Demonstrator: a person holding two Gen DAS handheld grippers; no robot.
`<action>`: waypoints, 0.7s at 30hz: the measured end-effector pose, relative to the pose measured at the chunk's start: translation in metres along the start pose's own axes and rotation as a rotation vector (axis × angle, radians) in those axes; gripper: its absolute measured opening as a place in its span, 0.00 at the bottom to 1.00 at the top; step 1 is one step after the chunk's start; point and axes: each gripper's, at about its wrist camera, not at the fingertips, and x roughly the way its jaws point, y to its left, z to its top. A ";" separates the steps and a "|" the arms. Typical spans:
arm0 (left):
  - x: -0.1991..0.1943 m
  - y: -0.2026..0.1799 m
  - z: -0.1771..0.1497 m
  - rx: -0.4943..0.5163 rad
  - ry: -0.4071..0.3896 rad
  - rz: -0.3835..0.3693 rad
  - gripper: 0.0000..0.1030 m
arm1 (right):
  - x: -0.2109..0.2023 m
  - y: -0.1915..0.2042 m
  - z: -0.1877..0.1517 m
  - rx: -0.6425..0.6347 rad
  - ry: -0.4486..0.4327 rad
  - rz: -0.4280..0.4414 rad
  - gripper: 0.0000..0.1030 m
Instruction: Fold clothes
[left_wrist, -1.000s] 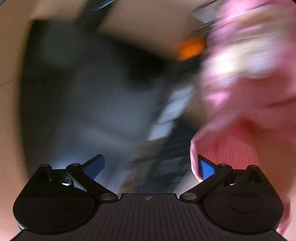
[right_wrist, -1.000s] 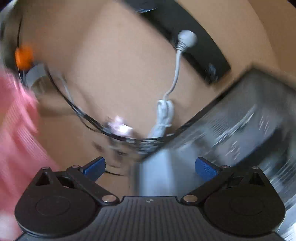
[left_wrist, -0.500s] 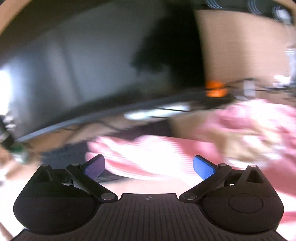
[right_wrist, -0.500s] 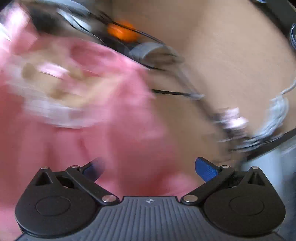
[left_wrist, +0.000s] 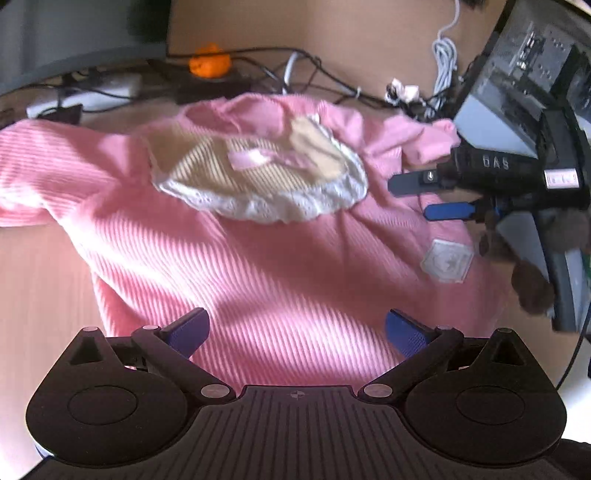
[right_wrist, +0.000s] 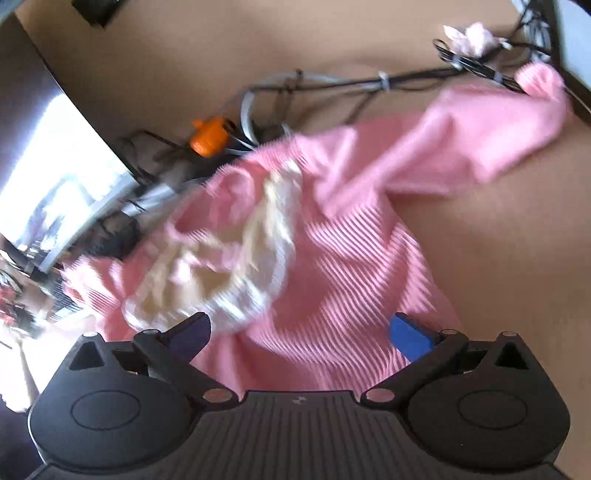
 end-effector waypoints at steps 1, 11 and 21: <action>0.002 0.003 0.000 0.000 0.011 -0.005 1.00 | -0.006 0.001 -0.004 0.008 -0.006 0.001 1.00; 0.004 0.039 -0.013 0.092 0.057 0.060 1.00 | -0.036 0.010 -0.052 0.097 -0.089 -0.001 1.00; -0.070 0.044 -0.028 0.164 -0.246 0.120 1.00 | -0.054 0.053 -0.060 -0.118 -0.063 -0.105 1.00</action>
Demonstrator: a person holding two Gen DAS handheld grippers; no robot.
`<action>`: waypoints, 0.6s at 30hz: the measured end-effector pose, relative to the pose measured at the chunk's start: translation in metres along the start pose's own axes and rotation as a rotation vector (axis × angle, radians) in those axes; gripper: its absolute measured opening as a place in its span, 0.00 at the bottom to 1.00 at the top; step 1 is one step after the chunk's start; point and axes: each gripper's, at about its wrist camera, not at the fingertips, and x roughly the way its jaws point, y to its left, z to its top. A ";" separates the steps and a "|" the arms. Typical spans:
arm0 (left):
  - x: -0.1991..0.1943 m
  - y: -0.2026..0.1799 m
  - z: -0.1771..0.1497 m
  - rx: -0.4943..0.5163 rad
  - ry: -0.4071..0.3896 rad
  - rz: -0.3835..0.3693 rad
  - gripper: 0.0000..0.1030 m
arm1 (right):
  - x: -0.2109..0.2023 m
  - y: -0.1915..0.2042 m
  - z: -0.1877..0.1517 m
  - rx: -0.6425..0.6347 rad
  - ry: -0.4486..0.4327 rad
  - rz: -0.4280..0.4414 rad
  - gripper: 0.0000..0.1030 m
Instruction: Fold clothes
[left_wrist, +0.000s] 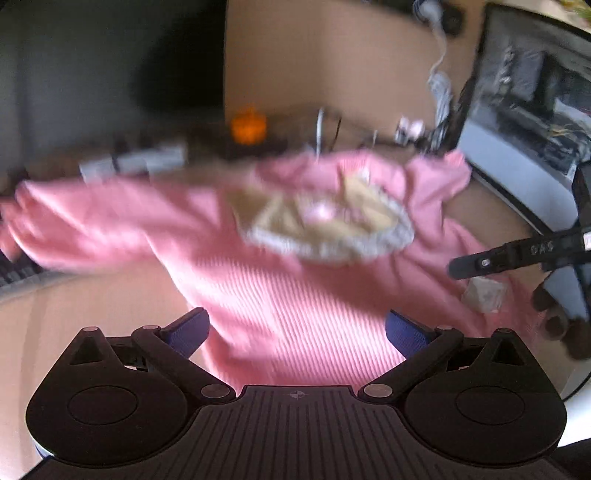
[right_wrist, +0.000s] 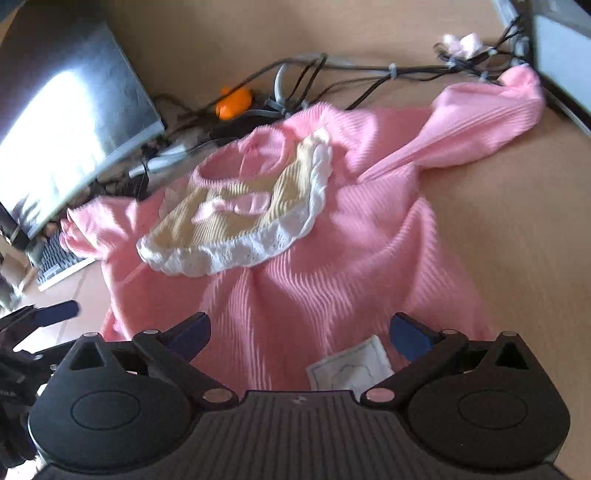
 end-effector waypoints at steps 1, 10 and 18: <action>-0.012 -0.002 -0.002 0.032 -0.032 0.019 1.00 | -0.016 0.004 -0.003 -0.065 -0.037 -0.023 1.00; -0.042 -0.037 -0.049 0.255 0.047 0.116 1.00 | -0.056 0.060 -0.090 -0.524 0.005 -0.104 1.00; -0.041 -0.045 -0.066 0.329 0.136 0.127 1.00 | -0.041 0.058 -0.100 -0.631 -0.001 -0.196 1.00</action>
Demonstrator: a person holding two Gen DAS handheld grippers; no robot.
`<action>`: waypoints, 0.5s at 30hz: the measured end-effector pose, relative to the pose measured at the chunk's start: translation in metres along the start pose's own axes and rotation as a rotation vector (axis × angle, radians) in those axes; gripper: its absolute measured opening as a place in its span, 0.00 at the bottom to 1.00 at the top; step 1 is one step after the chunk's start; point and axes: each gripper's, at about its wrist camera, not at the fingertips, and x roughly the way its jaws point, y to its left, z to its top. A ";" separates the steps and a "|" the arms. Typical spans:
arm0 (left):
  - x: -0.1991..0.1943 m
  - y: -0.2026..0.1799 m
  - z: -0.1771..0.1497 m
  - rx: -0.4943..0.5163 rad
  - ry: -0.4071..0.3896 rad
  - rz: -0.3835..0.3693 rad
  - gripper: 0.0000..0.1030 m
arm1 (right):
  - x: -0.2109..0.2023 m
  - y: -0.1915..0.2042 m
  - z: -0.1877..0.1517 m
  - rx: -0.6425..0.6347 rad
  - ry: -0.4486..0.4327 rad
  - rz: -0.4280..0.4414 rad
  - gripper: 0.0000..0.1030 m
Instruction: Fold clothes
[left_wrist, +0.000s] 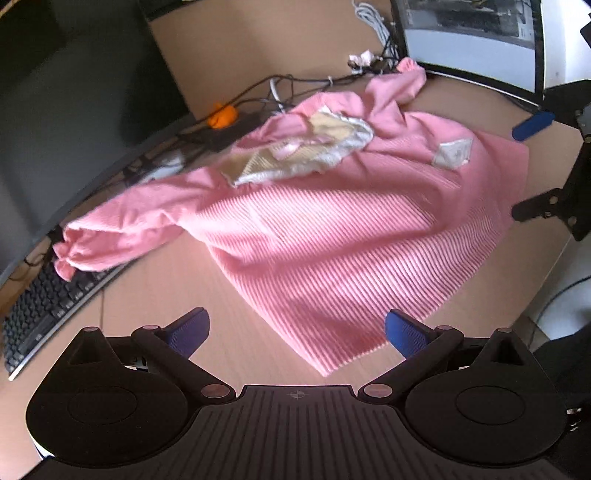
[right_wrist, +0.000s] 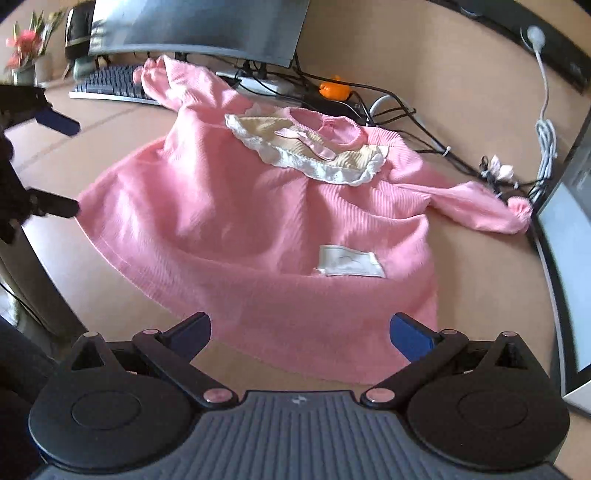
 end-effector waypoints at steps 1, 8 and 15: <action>0.001 -0.002 0.001 -0.004 0.004 -0.011 1.00 | 0.003 0.002 0.001 -0.011 -0.003 0.000 1.00; 0.012 -0.034 0.019 0.103 -0.015 -0.060 1.00 | 0.030 0.019 0.033 -0.061 -0.092 -0.126 1.00; 0.046 -0.060 0.031 0.369 -0.022 0.159 1.00 | 0.017 -0.023 0.063 0.103 -0.183 -0.088 1.00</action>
